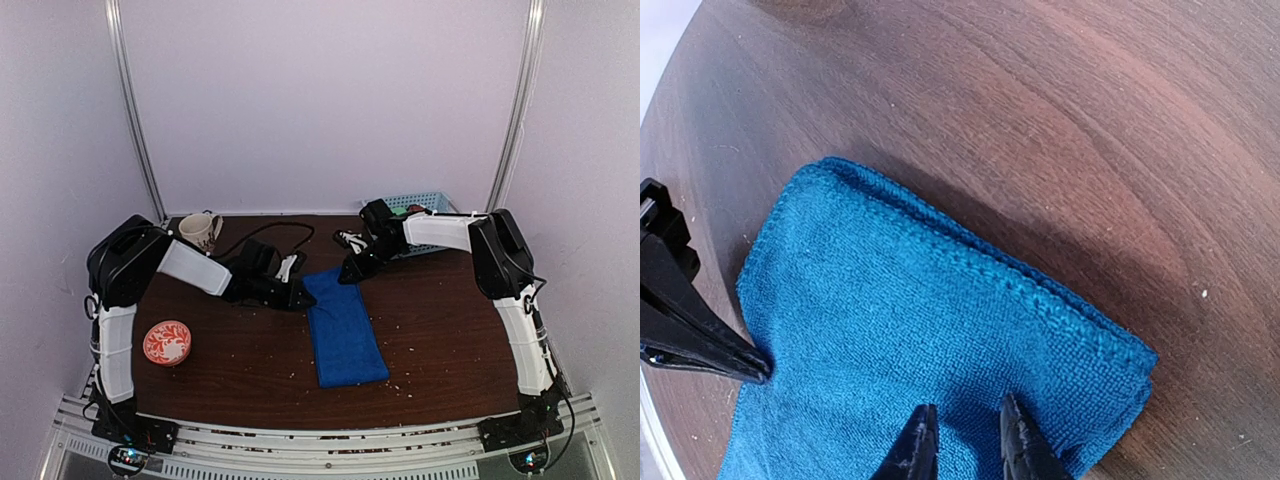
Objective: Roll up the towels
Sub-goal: Smooth out the towel at the center of the board.
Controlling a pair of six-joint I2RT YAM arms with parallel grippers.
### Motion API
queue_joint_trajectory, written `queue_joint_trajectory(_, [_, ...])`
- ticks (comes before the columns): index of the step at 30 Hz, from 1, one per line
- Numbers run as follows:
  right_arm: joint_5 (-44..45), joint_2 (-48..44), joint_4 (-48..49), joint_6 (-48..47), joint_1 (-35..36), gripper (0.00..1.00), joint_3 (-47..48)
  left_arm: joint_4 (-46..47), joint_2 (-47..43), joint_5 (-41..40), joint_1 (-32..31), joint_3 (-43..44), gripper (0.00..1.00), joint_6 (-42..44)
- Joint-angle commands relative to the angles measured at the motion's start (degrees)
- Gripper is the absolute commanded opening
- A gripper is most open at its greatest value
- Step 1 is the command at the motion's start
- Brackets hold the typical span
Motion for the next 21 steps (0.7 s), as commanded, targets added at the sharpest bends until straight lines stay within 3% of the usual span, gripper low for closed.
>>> queue_joint_trajectory(1, [1.7,0.4,0.6,1.2,-0.6,0.24,-0.8,-1.1,-3.6,-0.8,-0.1,-1.5,0.03,1.5])
queue_joint_trajectory(9, [-3.4,-6.0,-0.2,-1.0,-0.6,0.29,-1.4,-3.3,-13.8,-1.5,-2.3,-4.3,0.11,11.9])
queue_joint_trajectory(13, [-7.3,-13.5,-1.0,-4.4,-0.7,0.36,-5.0,-4.8,-22.9,-6.9,-6.4,-8.3,0.19,20.8])
queue_joint_trajectory(19, [-4.7,-32.3,1.2,-11.6,-2.3,0.42,-17.9,-7.2,-33.8,-23.1,-16.8,-12.6,0.48,35.7])
queue_joint_trajectory(21, [-2.6,-38.7,3.6,-12.5,-3.2,0.44,-24.6,-11.0,-34.0,-27.6,-21.5,-11.5,0.52,42.3])
